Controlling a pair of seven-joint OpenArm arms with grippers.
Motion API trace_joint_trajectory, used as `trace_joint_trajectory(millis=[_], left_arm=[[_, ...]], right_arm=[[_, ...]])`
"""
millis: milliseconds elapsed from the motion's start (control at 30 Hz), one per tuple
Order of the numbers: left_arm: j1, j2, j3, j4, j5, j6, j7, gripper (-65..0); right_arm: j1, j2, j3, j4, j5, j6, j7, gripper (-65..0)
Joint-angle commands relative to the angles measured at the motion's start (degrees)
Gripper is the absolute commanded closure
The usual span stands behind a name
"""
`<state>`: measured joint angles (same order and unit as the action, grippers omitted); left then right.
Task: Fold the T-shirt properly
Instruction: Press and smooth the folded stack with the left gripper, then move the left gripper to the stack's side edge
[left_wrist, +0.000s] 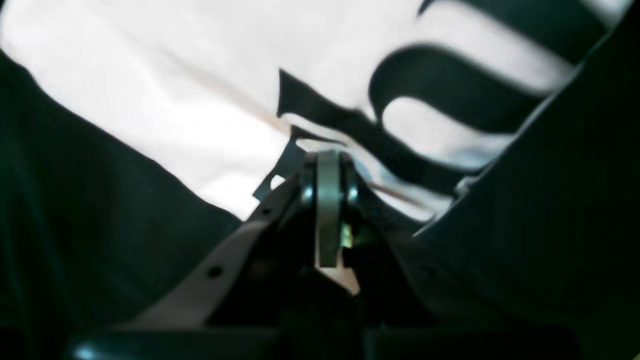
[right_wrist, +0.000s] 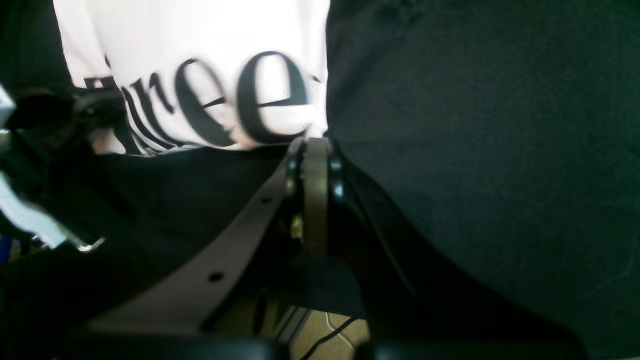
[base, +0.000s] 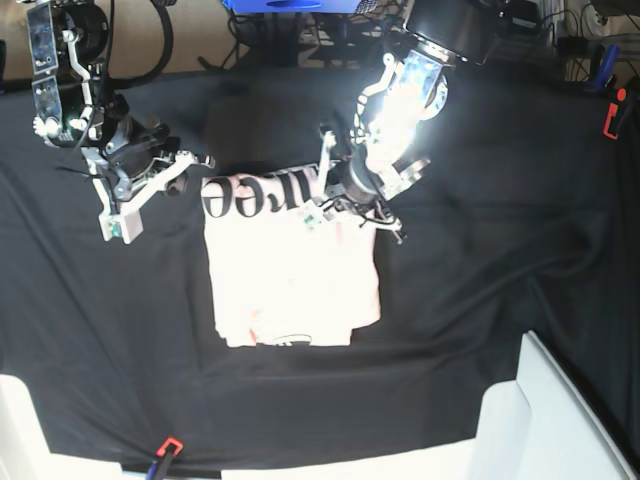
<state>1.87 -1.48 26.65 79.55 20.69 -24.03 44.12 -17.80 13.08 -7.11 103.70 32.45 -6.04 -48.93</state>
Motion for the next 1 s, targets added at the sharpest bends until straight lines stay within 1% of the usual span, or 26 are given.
trace_joint_trajectory(millis=[0,33,100,167,233,400,533,600,667,700,733,800,833,867,900,967], left_arm=[[-1.03,0.20,-0.15,0.23,0.63,0.16,0.50,0.0],[-1.30,0.20,-0.68,0.23,0.72,0.16,-0.47,0.0],[-1.39,0.46,-3.58,0.23,0.81,0.16,-3.72,0.0],[-1.82,0.64,-6.21,0.14,0.89,0.16,-5.83,0.0],[-3.23,0.73,-6.74,-0.12,0.89,0.16,-7.15,0.0],[-5.43,0.73,-7.18,0.50,0.72,0.16,-7.24,0.0],[-5.96,0.73,-7.97,3.22,0.46,0.16,-6.98,0.0],[-6.13,1.08,-11.14,3.13,0.37,0.16,-6.98,0.0],[-6.84,3.19,-15.89,2.96,0.28,0.08,-6.62,0.0],[-7.36,4.24,-18.96,3.05,-0.16,-0.10,-4.95,-2.7],[-8.51,4.95,-21.60,3.31,-1.83,-0.19,-2.23,-7.2],[-11.41,5.04,-24.76,3.57,-7.90,-0.28,4.54,-22.7],[-12.46,4.51,-25.82,3.57,-11.41,-0.28,7.18,-30.1],[-13.43,3.19,-26.35,3.48,-15.46,-0.63,9.29,-36.6],[-14.22,1.87,-26.35,3.05,-19.94,-0.89,10.87,-41.7],[-15.10,-0.33,-26.35,1.99,-27.76,-1.33,11.75,-46.9]], right_arm=[[0.35,0.24,0.30,1.05,0.39,0.11,0.97,-0.3],[0.44,0.24,0.21,1.05,0.39,0.11,0.97,-0.3],[0.44,0.06,-0.05,1.05,0.39,0.11,0.97,-0.3],[0.44,-0.03,-0.14,1.05,0.39,0.11,0.97,-0.3],[0.44,-0.03,-0.14,1.05,0.39,0.11,0.97,-0.3],[0.26,-0.03,-0.14,1.05,0.39,0.11,0.97,-0.3],[0.26,-0.03,-0.14,1.05,0.39,0.11,0.97,-0.3],[0.26,-0.03,-0.14,1.05,0.39,0.11,0.97,-0.3],[0.26,-0.03,-0.14,1.05,0.39,0.11,0.97,-0.3],[0.26,-0.03,-0.14,1.05,0.39,0.11,0.97,-0.6],[0.26,-0.03,-0.14,1.05,0.39,0.11,0.97,-0.7],[0.26,-0.03,-0.14,1.05,0.39,0.11,1.06,-0.9],[0.26,-0.03,-0.14,1.05,0.39,0.11,1.06,-0.9],[0.26,-0.03,-0.14,1.05,0.39,0.11,1.06,-0.9],[0.26,-0.03,-0.14,1.05,0.39,0.11,1.06,-0.9],[0.26,-0.03,-0.14,1.05,0.39,0.11,1.06,-1.0]])
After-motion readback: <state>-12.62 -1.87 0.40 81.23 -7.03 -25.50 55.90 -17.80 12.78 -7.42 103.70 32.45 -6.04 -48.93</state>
